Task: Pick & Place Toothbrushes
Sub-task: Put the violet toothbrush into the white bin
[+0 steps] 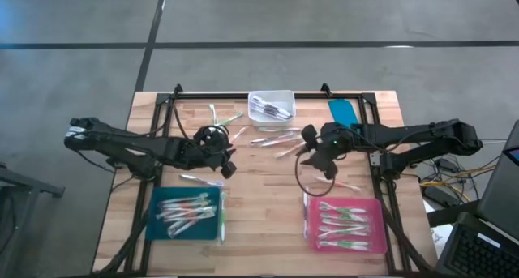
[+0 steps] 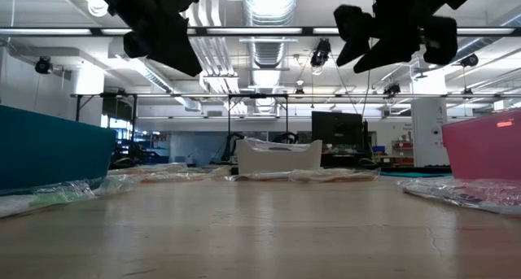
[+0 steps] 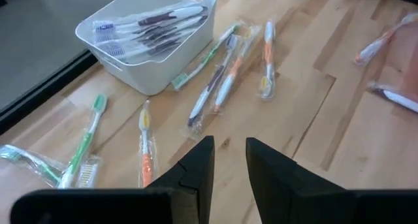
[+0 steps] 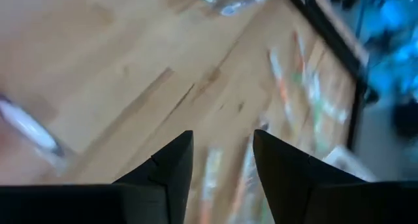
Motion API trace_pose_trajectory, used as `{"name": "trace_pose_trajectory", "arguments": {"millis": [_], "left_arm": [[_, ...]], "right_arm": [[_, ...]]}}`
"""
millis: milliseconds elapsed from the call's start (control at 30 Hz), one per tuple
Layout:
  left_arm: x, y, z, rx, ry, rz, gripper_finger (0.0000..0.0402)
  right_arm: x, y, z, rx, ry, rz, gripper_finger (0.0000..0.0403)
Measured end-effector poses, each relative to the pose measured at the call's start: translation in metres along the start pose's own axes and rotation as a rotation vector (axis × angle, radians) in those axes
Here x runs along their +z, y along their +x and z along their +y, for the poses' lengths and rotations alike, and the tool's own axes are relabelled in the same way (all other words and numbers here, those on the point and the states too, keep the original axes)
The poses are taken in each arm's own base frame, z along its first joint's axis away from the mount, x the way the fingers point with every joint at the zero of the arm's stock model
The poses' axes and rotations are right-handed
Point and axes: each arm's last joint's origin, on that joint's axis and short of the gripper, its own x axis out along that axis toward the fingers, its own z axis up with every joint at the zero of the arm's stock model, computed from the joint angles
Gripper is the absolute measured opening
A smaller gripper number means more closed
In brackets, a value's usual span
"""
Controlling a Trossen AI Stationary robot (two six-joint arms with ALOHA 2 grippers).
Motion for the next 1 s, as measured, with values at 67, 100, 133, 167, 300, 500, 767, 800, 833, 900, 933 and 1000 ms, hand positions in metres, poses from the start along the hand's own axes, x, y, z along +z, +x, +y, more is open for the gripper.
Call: {"name": "trace_pose_trajectory", "arguments": {"millis": [67, 100, 133, 167, 300, 500, 767, 800, 833, 900, 933, 1000], "left_arm": [[0.0, 0.0, 0.0, 0.0, 0.002, 0.0, 0.0094], [0.0, 0.0, 0.0, 0.0, 0.001, -0.001, 0.0094], [0.0, 0.0, 0.0, 0.0, 0.0, -0.001, 0.0094], [0.0, 0.0, 0.0, 0.0, -0.002, -0.001, 0.0094], [0.0, 0.0, 0.0, 0.0, -0.003, -0.001, 0.0094], [0.0, 0.0, 0.0, 0.0, 0.024, -0.001, 0.0094], [0.0, 0.0, 0.0, 0.001, 0.02, 0.0, 0.0094], [0.0, 0.0, 0.0, 0.001, 0.019, -0.001, 0.0094], [0.0, 0.0, 0.0, 0.001, 0.019, -0.001, 0.0094], [-0.001, 0.001, 0.0, 0.003, 0.022, 0.002, 0.0094], [-0.001, 0.001, 0.0, 0.003, 0.022, 0.001, 0.0094], [-0.004, 0.002, 0.001, 0.007, 0.031, 0.009, 0.0094]], "right_arm": [[0.002, 0.0, 0.0, -0.007, -0.089, -0.008, 0.0147], [0.002, 0.0, 0.0, -0.014, -0.107, -0.014, 0.0144], [0.003, 0.0, -0.001, -0.022, -0.112, -0.023, 0.014], [0.004, 0.0, -0.002, -0.03, -0.106, -0.031, 0.0137], [0.009, 0.0, -0.006, -0.072, 0.01, -0.077, 0.0124], [0.023, -0.004, -0.019, -0.206, 0.084, -0.246, 0.0107], [0.028, 0.0, -0.017, -0.226, -0.177, -0.165, 0.0096], [0.027, 0.002, -0.016, -0.214, -0.193, -0.151, 0.0098], [0.027, 0.005, -0.017, -0.205, -0.208, -0.138, 0.0101], [0.022, 0.012, -0.012, -0.145, -0.229, -0.085, 0.011], [0.019, 0.018, -0.01, -0.115, -0.241, -0.06, 0.0115], [0.012, 0.028, -0.004, -0.047, -0.261, 0.003, 0.0126]]}}
